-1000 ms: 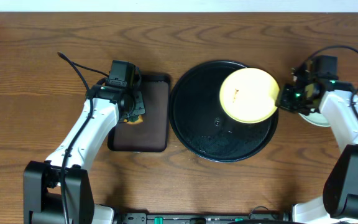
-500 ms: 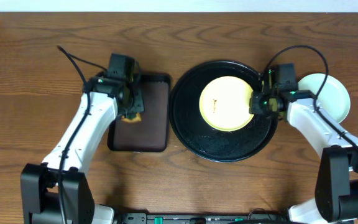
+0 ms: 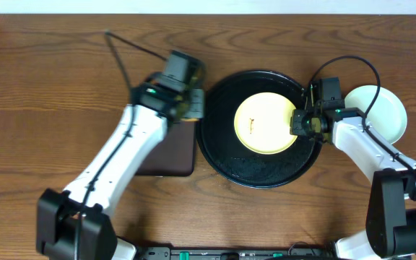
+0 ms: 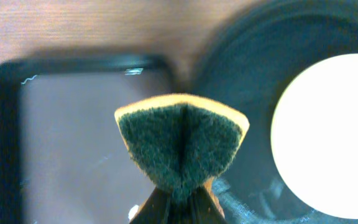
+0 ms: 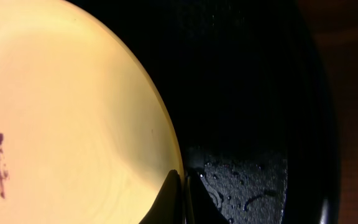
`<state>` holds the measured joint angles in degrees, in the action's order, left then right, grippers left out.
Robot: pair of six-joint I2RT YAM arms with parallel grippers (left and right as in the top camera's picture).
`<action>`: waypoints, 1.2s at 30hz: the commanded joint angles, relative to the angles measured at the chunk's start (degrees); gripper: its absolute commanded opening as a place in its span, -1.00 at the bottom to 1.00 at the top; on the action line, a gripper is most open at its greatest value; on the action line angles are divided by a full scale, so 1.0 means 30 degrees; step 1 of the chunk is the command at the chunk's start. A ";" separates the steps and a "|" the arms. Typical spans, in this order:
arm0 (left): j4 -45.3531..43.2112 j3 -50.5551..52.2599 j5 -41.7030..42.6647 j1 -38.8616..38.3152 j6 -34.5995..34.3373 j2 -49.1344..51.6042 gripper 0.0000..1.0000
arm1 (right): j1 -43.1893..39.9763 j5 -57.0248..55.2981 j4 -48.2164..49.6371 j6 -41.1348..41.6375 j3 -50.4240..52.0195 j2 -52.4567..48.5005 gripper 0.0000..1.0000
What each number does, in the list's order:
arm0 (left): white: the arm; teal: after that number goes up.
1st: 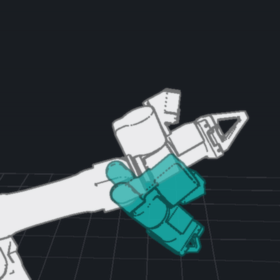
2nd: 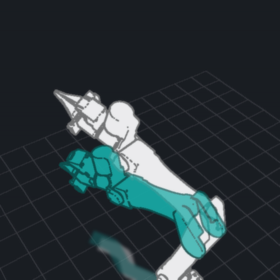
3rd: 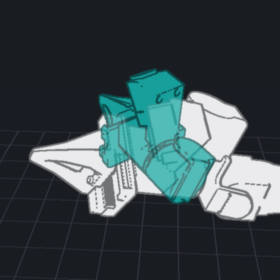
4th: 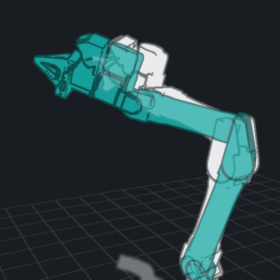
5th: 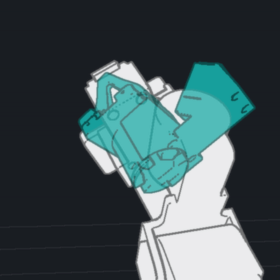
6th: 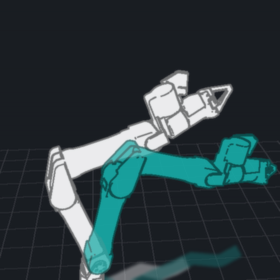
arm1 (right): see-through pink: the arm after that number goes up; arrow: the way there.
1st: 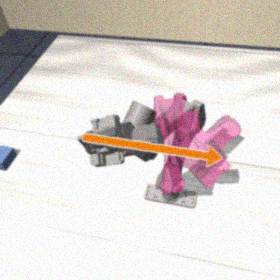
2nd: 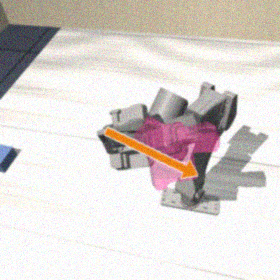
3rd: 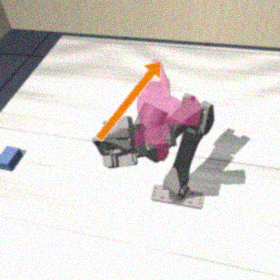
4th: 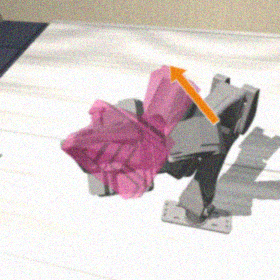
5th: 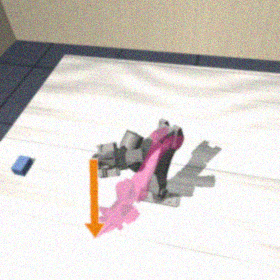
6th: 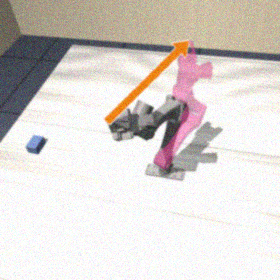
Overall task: Clean dirty plates on tray and stack at the side
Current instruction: 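Scrub the yellow plate with the sponge in the left gripper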
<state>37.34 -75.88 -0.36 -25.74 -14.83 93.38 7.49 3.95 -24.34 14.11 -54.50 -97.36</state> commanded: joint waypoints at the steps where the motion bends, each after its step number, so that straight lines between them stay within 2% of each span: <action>1: -0.1224 -0.0248 -0.0182 -0.1450 -0.0962 0.1100 -0.85 | 0.0364 0.0532 0.0699 0.0211 0.0809 -0.0051 -0.98; 5: -0.2900 -0.0248 -0.0182 -0.2652 -0.0947 0.2477 -0.85 | 0.0415 0.1348 0.1698 0.0219 0.1362 -0.0051 -0.92; 8: -0.3716 -0.0248 -0.0182 -0.3198 -0.0954 0.3235 -0.85 | 0.0408 0.1326 0.1712 0.0138 0.1370 -0.0051 -0.51; 9: -0.3876 -0.0248 -0.0182 -0.3344 -0.0947 0.3388 -0.85 | 0.0408 0.1304 0.1792 0.0124 0.1370 -0.0051 -0.49; 16: -0.4787 -0.0248 -0.0175 -0.3614 -0.0976 0.3446 -0.85 | 0.0372 0.0539 0.3432 -0.0306 0.1370 -0.0051 -0.66; 18: -0.4845 -0.0248 -0.0175 -0.3636 -0.1027 0.3453 -0.85 | 0.0379 0.0532 0.3410 -0.0306 0.1450 -0.0087 -0.80; 19: -0.4852 -0.0248 -0.0175 -0.3665 -0.1027 0.3453 -0.86 | 0.0379 0.0532 0.3432 -0.0306 0.1494 -0.0095 -0.81; 21: -0.4867 -0.0248 -0.0175 -0.3672 -0.1035 0.3453 -0.85 | 0.0393 0.0532 0.3555 -0.0306 0.1588 -0.0197 -0.79; 24: -0.4932 -0.0248 -0.0175 -0.3665 -0.1027 0.3453 -0.85 | 0.0393 0.0481 0.3599 -0.0306 0.1603 -0.0546 -0.61; 26: -0.4983 -0.0248 -0.0168 -0.3672 -0.1035 0.3453 -0.85 | 0.0393 0.0481 0.3723 -0.0299 0.1603 -0.0845 -0.63; 27: -0.4991 -0.0248 -0.0175 -0.3672 -0.1035 0.3453 -0.85 | 0.0393 0.0481 0.3810 -0.0306 0.1603 -0.1049 -0.66; 29: -0.4991 -0.0240 -0.0124 -0.3672 -0.1144 0.3453 -0.85 | 0.0379 0.0481 0.3832 -0.0299 0.1603 -0.1311 -0.92; 30: -0.4998 -0.0233 -0.0029 -0.3672 -0.1158 0.3453 -0.85 | 0.0379 0.0488 0.3803 -0.0299 0.1603 -0.1311 -0.98; 36: -0.5005 -0.0051 0.0051 -0.3708 -0.1166 0.3497 -0.85 | 0.0379 0.0503 0.3781 -0.0291 0.1596 -0.1246 -0.98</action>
<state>22.52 -75.90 -0.32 -36.56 -18.02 104.16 8.19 5.98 -12.69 13.23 -50.39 -100.44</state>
